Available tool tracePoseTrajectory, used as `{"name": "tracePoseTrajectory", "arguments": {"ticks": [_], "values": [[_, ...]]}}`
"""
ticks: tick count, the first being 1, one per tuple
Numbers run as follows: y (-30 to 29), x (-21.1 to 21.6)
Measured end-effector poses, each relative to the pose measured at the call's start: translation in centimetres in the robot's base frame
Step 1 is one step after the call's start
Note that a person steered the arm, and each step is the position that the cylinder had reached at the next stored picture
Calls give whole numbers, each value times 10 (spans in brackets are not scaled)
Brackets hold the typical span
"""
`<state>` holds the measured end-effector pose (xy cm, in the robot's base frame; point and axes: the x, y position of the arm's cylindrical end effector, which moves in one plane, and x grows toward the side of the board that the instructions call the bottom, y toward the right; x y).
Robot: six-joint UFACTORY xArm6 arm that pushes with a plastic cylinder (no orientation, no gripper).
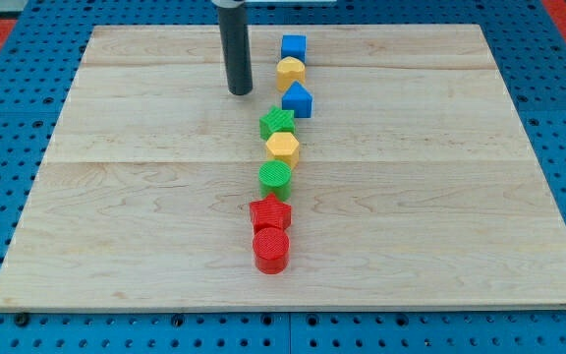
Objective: Slide the blue cube towards center right
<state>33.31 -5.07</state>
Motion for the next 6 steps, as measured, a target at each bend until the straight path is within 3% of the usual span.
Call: {"name": "tracePoseTrajectory", "arguments": {"ticks": [1,2,3,5,6], "values": [[24,9],[-34,-12],[-34,-68],[60,-100],[146,-53]]}}
